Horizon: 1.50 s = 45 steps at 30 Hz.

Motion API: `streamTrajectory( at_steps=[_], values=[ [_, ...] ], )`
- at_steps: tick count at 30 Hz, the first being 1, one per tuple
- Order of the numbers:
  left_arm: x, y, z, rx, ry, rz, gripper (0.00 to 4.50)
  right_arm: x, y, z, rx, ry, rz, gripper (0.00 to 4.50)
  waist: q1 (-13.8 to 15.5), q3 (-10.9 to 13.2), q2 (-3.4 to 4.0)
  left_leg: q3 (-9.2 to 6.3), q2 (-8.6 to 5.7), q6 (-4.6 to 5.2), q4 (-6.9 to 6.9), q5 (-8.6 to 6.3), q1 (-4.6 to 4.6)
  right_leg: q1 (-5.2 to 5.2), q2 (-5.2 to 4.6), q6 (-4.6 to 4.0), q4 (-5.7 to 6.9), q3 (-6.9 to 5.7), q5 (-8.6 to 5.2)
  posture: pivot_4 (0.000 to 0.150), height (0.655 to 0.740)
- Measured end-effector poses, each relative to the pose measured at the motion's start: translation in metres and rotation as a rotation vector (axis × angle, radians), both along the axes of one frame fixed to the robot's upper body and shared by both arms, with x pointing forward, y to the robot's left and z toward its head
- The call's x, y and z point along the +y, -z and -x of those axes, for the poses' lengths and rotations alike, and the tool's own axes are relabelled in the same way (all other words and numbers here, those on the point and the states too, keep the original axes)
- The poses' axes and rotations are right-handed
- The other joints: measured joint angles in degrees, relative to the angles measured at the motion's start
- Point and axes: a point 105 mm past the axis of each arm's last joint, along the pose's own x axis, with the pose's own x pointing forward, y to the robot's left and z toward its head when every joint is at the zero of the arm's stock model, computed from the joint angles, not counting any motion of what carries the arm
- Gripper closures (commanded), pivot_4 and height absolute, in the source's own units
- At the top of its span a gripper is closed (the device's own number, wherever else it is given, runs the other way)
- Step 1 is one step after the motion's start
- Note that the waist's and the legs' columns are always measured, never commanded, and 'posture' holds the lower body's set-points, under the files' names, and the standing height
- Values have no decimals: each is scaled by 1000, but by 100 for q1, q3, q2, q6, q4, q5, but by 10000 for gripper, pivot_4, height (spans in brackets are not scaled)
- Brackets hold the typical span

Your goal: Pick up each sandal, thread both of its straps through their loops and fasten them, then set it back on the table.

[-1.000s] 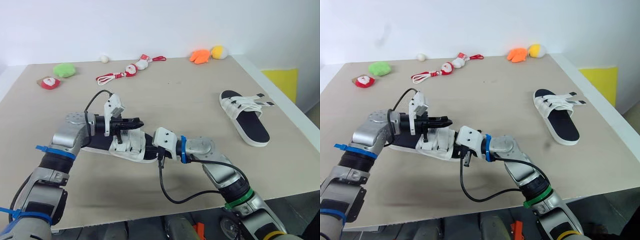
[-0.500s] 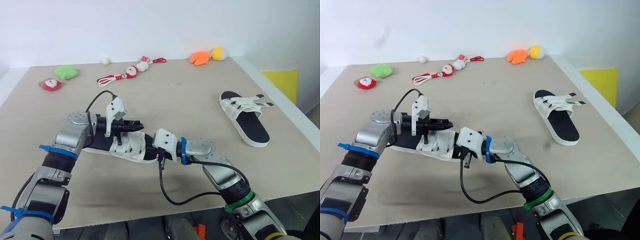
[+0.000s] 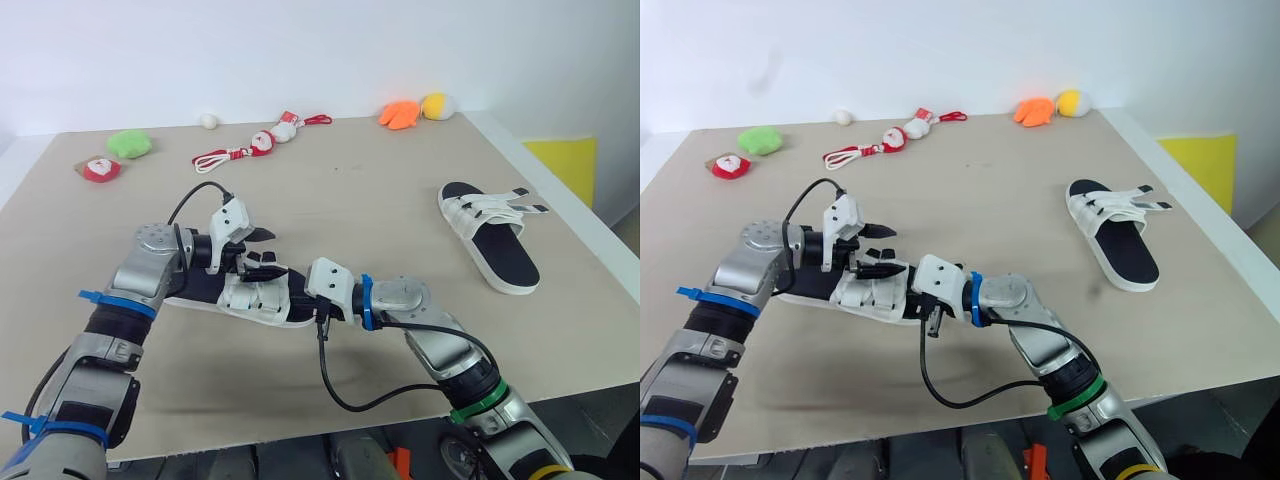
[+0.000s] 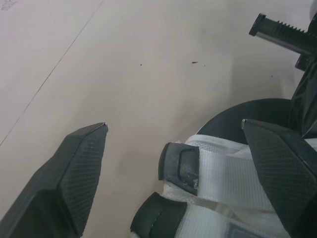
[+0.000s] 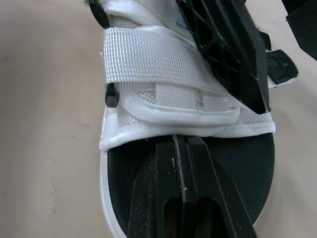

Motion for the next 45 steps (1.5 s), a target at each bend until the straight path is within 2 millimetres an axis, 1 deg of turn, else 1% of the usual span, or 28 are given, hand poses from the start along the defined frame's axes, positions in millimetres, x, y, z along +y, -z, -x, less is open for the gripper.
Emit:
streamTrajectory(
  at_steps=[3, 8, 16, 20, 23, 24, 25, 26, 27, 29, 30, 31, 32, 35, 36, 37, 39, 42, 43, 45],
  values=[
    [-1, -1, -2, -32, 7, -11, 270, 0, 0, 0, 1, 0, 0, 45000, 0, 0, 0, 0, 0, 0, 0, 0, 0, 0, 0, 0, 0, 0, 0, 1500, 7400],
    [4, -3, -13, -118, -23, -60, 270, 0, 0, 0, 1, 0, 0, 45000, 0, 0, 0, 0, 0, 0, 0, 0, 0, 0, 0, 0, 0, 0, 0, 1500, 7400],
    [4, -4, -19, -161, -52, -65, 270, 0, 0, 0, 9, 2, -6, 45000, 0, 0, 0, 0, 0, 0, -1, 0, 0, -1, 0, 0, 0, 0, 0, 1500, 7400],
    [15, -16, -20, -187, -87, -30, 270, -1, -3, 0, 64, 22, -58, 45000, -2, 1, 1, -1, 1, 0, -2, 0, -19, -18, 1, 1, 0, 0, 0, 1500, 7400],
    [38, -39, -18, -263, -135, 1, 270, -6, -3, 4, 171, 31, -128, 45000, -2, 4, 3, -5, 2, -1, -5, -1, -45, -35, 1, 20, 0, -2, 8, 1500, 7400],
    [46, -48, -17, -297, -153, 12, 0, -9, -3, 5, 199, 37, -144, 38401, 9, 4, 3, -9, -1, -2, -5, -3, -48, -34, 0, 25, 0, -3, 2, 1500, 7400],
    [50, -55, -14, -330, -159, 25, 0, -11, -4, 6, 224, 34, -154, 35194, 16, 5, 4, -10, -3, -4, -5, -4, -51, -35, -2, 29, 0, -3, -1, 1500, 7400],
    [53, -60, -11, -358, -159, 38, 0, -13, -6, 7, 246, 35, -168, 30894, 25, 5, 4, -11, -6, -5, -5, -6, -54, -35, -6, 32, 0, -3, -6, 1500, 7400],
    [54, -65, -8, -387, -156, 50, 0, -19, -9, 5, 260, 49, -178, 25562, 32, 5, 4, -11, -12, -7, -5, -9, -55, -34, -12, 36, -1, -3, -10, 1500, 7400],
    [56, -71, -3, -451, -149, 60, 0, -27, -14, 6, 290, 60, -197, 14697, 42, 6, 4, -11, -15, -8, -4, -10, -57, -34, -16, 41, -2, -3, -14, 1500, 7400],
    [57, -72, 0, -489, -140, 51, 0, -30, -18, 7, 307, 58, -209, 10174, 44, 6, 3, -11, -15, -9, -4, -11, -58, -34, -16, 41, -2, -3, -14, 1500, 7400],
    [57, -73, 5, -566, -114, 10, 0, -36, -23, 9, 340, 51, -232, 4540, 51, 7, 5, -11, -15, -10, -5, -11, -58, -34, -17, 40, -2, -2, -15, 1500, 7400],
    [60, -72, 10, -628, -93, -34, 0, -45, -30, 10, 356, 50, -249, 144, 61, 8, 5, -11, -16, -10, -5, -12, -57, -33, -18, 38, -3, -3, -16, 1500, 7400],
    [66, -69, 22, -779, -33, -162, 0, -70, -49, 11, 392, 62, -298, 144, 80, 8, 5, -11, -16, -9, -5, -13, -54, -33, -18, 37, -3, -3, -16, 1500, 7400],
    [67, -66, 27, -832, -1, -212, 0, -78, -59, 10, 400, 65, -318, 144, 79, 9, 6, -10, -15, -8, -4, -13, -52, -33, -18, 37, -3, -3, -16, 1500, 7400],
    [67, -62, 30, -865, 28, -244, 0, -82, -68, 10, 396, 60, -332, 144, 76, 12, 11, -9, -15, -8, -4, -13, -51, -33, -18, 35, -3, -2, -17, 1500, 7400],
    [67, -54, 35, -920, 85, -302, 0, -85, -87, 9, 374, 40, -358, 144, 74, 13, 14, -8, -13, -7, -3, -12, -49, -33, -16, 28, -3, -2, -20, 1500, 7400],
    [63, -38, 45, -1020, 208, -384, 0, -90, -121, 8, 295, 9, -393, 144, 78, 17, 20, -7, -14, -6, -1, -11, -50, -32, -18, 29, -3, -1, -20, 1500, 7400],
    [63, -33, 47, -1024, 243, -409, 0, -90, -129, 9, 273, -1, -401, 144, 77, 17, 19, -7, -14, -6, -2, -11, -50, -32, -18, 33, -3, -1, -18, 1500, 7400],
    [67, -22, 50, -1001, 280, -447, 0, -88, -136, 11, 253, -21, -403, 144, 75, 17, 20, -6, -13, -3, -4, -13, -50, -33, -17, 39, -2, -1, -15, 1500, 7400]
  ],
)
